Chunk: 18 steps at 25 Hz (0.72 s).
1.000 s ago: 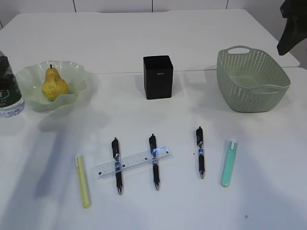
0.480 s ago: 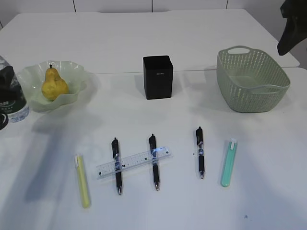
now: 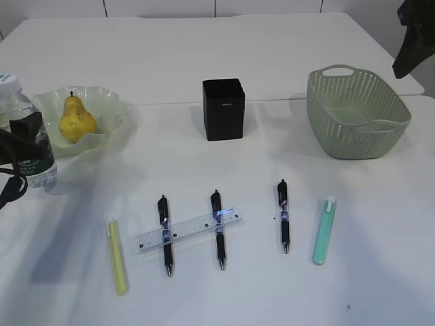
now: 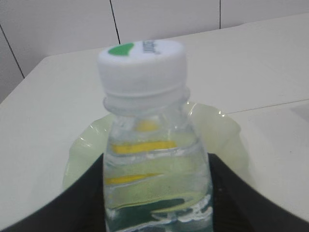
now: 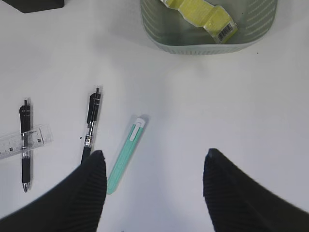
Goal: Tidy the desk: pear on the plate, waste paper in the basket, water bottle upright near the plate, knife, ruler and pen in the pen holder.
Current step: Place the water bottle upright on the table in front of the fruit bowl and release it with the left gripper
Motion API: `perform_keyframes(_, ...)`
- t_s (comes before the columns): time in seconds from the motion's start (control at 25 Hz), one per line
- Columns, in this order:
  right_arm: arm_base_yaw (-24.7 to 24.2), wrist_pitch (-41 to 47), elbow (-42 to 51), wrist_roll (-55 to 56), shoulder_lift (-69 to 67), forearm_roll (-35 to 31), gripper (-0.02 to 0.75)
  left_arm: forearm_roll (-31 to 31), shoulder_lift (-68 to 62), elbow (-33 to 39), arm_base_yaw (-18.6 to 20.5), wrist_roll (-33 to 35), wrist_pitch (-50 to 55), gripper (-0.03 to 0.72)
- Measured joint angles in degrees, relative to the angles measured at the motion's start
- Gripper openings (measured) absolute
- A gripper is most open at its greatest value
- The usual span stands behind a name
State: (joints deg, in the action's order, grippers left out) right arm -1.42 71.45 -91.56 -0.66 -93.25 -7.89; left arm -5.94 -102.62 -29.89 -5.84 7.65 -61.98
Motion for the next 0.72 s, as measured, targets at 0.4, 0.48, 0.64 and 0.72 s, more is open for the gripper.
perform_keyframes(0.4, 0.0, 0.0, 0.0, 0.0, 0.0, 0.0, 0.496, 2.0, -5.5, -2.6, 0.0, -0.1, -0.1, 0.373)
perform_keyframes(0.48, 0.0, 0.0, 0.0, -0.1, 0.0, 0.0, 0.496, 2.1, -6.4, -2.7, 0.0, -0.1, -0.1, 0.373)
perform_keyframes(0.64, 0.0, 0.0, 0.0, -0.3, 0.0, -0.1, 0.496, 2.2, -7.5, -3.1, 0.0, -0.1, -1.2, 0.373)
perform_keyframes(0.72, 0.0, 0.0, 0.0, -0.6, 0.0, -0.1, 0.496, 2.2, -8.0, -3.4, 0.0, -0.1, -1.9, 0.373)
